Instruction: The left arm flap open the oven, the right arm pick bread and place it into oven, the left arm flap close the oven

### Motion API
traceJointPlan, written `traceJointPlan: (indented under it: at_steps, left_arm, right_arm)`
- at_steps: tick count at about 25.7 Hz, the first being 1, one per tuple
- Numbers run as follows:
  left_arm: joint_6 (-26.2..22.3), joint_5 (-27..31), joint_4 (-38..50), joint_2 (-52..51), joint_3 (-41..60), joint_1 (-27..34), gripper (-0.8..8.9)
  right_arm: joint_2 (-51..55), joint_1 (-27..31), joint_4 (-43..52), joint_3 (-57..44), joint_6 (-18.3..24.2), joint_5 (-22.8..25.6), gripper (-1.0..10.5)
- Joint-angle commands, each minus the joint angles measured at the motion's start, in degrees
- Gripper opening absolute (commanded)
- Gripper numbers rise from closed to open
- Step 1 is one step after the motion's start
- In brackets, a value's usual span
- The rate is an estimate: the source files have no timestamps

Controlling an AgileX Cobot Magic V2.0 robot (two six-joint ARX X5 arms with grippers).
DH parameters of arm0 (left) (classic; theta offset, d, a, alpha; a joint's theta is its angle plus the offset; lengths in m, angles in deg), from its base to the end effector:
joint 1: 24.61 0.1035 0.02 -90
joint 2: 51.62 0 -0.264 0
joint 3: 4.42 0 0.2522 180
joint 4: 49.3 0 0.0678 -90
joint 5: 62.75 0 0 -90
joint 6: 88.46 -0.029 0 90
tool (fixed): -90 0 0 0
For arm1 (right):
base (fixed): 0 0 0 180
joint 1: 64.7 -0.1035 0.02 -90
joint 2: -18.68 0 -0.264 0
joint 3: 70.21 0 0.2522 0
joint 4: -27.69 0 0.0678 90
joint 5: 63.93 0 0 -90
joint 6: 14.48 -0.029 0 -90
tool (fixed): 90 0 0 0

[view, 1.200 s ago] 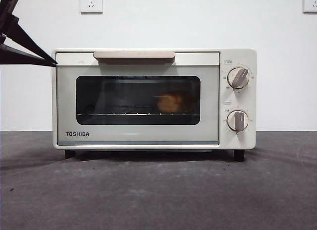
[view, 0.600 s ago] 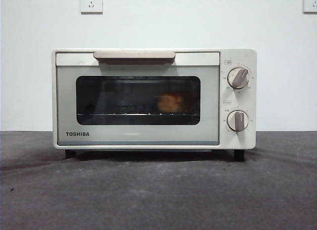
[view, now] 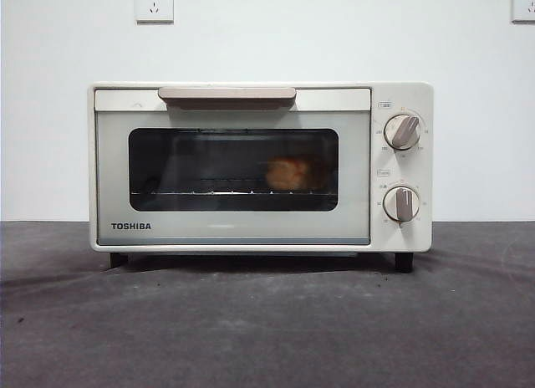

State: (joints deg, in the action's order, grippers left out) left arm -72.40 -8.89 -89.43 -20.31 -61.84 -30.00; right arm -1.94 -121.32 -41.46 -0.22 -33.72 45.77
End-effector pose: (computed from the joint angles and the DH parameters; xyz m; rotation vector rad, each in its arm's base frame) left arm 0.1073 -0.0273 0.3296 -0.3329 0.3411 -0.6836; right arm 0.0228 0.0169 0.3557 0.1052 0.3783 0.5818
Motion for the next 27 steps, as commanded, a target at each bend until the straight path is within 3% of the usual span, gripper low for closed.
traceJointPlan:
  at_steps: [1,27]
  left_arm:
    - [-1.0,0.2,1.4,0.4,-1.0,-0.3,0.13]
    - [-2.1,0.2,1.9,0.7,-1.0,-0.3,0.13]
  right_arm:
    - [-0.2,-0.7,0.3,0.9,0.7,1.7,0.1]
    - [-0.2,-0.6,6.1,0.9,0.4,2.9,0.1]
